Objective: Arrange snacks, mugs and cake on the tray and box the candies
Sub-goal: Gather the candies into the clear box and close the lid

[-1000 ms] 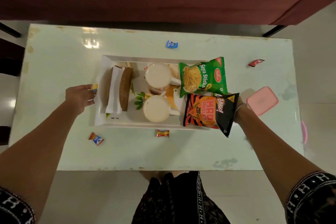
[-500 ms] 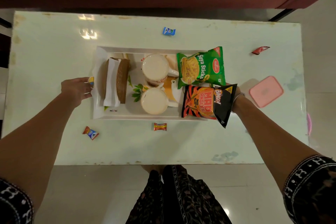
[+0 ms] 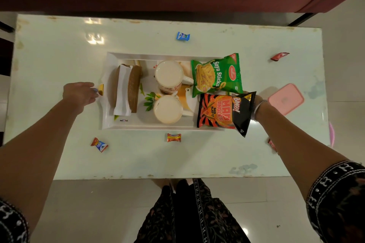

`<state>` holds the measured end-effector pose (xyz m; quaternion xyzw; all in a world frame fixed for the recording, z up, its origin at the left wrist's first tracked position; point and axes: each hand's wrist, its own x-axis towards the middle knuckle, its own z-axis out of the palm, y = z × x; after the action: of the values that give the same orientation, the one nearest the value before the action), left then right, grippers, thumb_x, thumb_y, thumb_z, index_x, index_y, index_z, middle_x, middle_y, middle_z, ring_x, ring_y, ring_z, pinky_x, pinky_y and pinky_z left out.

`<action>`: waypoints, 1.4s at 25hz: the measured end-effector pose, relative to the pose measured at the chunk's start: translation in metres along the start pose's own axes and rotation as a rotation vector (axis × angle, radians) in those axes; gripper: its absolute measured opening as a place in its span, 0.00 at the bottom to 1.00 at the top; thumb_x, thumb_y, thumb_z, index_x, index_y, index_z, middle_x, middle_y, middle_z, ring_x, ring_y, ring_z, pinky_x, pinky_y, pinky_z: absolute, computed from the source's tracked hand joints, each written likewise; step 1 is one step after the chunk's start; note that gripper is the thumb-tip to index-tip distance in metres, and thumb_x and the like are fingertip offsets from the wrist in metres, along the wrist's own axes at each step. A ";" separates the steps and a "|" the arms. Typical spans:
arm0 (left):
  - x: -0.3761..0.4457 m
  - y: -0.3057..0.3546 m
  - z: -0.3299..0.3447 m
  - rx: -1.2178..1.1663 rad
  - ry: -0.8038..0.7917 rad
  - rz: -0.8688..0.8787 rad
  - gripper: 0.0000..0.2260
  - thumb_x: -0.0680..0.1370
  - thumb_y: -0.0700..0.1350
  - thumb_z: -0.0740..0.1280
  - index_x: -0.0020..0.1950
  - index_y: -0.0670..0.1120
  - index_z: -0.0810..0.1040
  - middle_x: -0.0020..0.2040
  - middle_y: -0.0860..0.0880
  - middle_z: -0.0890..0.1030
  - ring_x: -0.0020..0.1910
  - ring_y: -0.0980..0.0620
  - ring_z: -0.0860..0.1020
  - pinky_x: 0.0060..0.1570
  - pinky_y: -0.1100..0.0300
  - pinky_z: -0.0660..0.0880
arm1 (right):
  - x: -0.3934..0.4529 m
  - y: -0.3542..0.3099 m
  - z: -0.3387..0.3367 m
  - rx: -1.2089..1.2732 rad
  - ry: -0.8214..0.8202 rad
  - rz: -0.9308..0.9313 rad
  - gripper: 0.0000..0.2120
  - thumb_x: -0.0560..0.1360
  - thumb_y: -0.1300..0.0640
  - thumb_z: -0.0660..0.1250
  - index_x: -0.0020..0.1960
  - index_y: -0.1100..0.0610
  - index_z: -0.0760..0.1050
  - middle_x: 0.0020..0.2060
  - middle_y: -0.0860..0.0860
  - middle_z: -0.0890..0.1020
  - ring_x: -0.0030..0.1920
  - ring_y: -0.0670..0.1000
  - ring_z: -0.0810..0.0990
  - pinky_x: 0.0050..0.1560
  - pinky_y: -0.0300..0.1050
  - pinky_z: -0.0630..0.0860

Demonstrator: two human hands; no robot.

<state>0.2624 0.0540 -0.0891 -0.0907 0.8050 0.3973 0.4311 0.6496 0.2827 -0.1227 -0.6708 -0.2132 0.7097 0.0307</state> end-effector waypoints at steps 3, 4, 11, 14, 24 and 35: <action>-0.007 0.016 -0.001 0.248 0.151 0.164 0.14 0.75 0.37 0.64 0.60 0.38 0.75 0.54 0.39 0.79 0.49 0.45 0.81 0.54 0.54 0.75 | -0.014 -0.005 -0.010 0.006 0.112 -0.078 0.11 0.80 0.63 0.55 0.55 0.60 0.75 0.42 0.58 0.78 0.40 0.55 0.76 0.49 0.51 0.77; -0.013 0.024 0.004 0.324 0.206 0.226 0.15 0.74 0.38 0.66 0.60 0.40 0.76 0.57 0.40 0.80 0.55 0.43 0.79 0.58 0.52 0.74 | -0.020 -0.007 -0.017 -0.003 0.187 -0.112 0.11 0.79 0.65 0.54 0.54 0.59 0.75 0.40 0.57 0.79 0.39 0.53 0.76 0.43 0.48 0.78; -0.095 0.060 0.085 0.443 0.073 0.758 0.11 0.75 0.40 0.63 0.56 0.43 0.77 0.56 0.44 0.81 0.52 0.50 0.79 0.51 0.63 0.72 | -0.085 -0.015 -0.062 -0.079 0.268 -0.279 0.15 0.79 0.67 0.53 0.40 0.55 0.72 0.28 0.50 0.82 0.27 0.49 0.81 0.31 0.38 0.79; -0.139 0.048 0.133 0.416 -0.085 0.843 0.11 0.75 0.38 0.62 0.57 0.44 0.76 0.55 0.45 0.81 0.49 0.52 0.78 0.49 0.63 0.73 | -0.094 -0.006 -0.079 -0.222 0.449 -0.392 0.07 0.74 0.64 0.64 0.41 0.55 0.77 0.38 0.57 0.79 0.34 0.53 0.78 0.40 0.46 0.79; -0.247 -0.054 0.273 0.051 -0.474 0.413 0.10 0.74 0.33 0.65 0.52 0.46 0.75 0.48 0.46 0.80 0.43 0.51 0.79 0.46 0.56 0.77 | -0.064 0.007 -0.096 -0.593 0.534 -0.366 0.31 0.70 0.52 0.70 0.70 0.54 0.63 0.67 0.60 0.64 0.61 0.63 0.73 0.61 0.52 0.70; -0.287 -0.119 0.343 0.219 -0.429 0.292 0.08 0.77 0.36 0.61 0.49 0.47 0.78 0.50 0.49 0.81 0.49 0.46 0.81 0.55 0.51 0.77 | -0.015 -0.021 -0.091 -0.696 0.504 -0.202 0.49 0.64 0.38 0.71 0.73 0.41 0.41 0.73 0.56 0.31 0.71 0.67 0.56 0.59 0.63 0.70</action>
<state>0.7098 0.1641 -0.0434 0.1597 0.7381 0.3759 0.5370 0.7340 0.3211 -0.1025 -0.7691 -0.4897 0.4033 -0.0770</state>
